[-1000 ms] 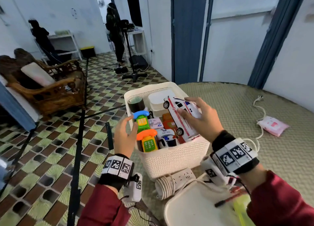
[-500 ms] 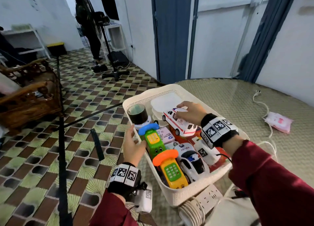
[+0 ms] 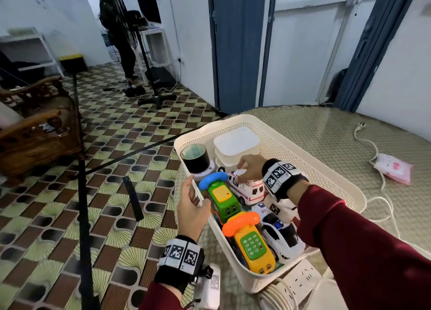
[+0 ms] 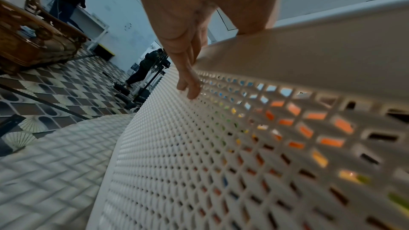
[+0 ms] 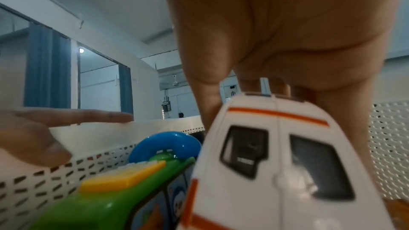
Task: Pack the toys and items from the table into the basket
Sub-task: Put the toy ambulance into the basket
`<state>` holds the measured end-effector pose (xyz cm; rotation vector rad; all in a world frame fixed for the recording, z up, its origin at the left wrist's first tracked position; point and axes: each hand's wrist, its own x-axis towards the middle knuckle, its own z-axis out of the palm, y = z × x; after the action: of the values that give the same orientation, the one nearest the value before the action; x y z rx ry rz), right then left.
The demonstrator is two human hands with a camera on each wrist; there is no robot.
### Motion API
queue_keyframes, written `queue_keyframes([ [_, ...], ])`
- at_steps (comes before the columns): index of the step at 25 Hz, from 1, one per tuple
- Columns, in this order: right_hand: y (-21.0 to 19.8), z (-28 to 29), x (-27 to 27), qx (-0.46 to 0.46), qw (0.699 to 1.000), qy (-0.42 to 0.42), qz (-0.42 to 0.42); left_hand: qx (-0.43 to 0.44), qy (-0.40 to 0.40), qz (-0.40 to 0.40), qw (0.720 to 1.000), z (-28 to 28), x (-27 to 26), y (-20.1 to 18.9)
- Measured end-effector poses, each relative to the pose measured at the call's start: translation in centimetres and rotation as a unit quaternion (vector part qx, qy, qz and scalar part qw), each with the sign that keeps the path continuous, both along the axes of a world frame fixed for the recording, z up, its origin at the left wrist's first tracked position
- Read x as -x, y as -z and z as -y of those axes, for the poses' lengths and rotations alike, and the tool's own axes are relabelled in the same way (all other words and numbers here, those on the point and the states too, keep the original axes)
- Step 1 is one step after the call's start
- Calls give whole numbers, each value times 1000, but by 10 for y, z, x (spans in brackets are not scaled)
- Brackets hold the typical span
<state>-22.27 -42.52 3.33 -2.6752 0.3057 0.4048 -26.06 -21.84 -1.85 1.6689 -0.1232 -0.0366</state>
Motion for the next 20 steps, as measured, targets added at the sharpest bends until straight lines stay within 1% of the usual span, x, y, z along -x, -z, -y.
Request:
queue_keyframes([
  [3,-5,-3,3,-8,998,-35,-48,-1,2,0,1000,-1,1,-2],
  [5,-11,-5,7,-3,996,-52,-66,1,0,-3,1000,-1,2,-2],
  [7,-15,-6,10,13,995,-68,-74,2,0,-5,1000,0,3,-4],
  [11,-10,-4,11,11,993,-92,-72,8,6,-8,1000,0,5,-6],
  [15,-8,2,15,-17,993,-91,-72,-22,2,-21,1000,-3,2,-5],
  [17,-14,4,20,-4,994,-88,-67,-41,2,-24,999,-4,1,-5],
  [20,-33,8,34,-28,998,-35,-43,-64,9,-32,997,-3,0,-7],
])
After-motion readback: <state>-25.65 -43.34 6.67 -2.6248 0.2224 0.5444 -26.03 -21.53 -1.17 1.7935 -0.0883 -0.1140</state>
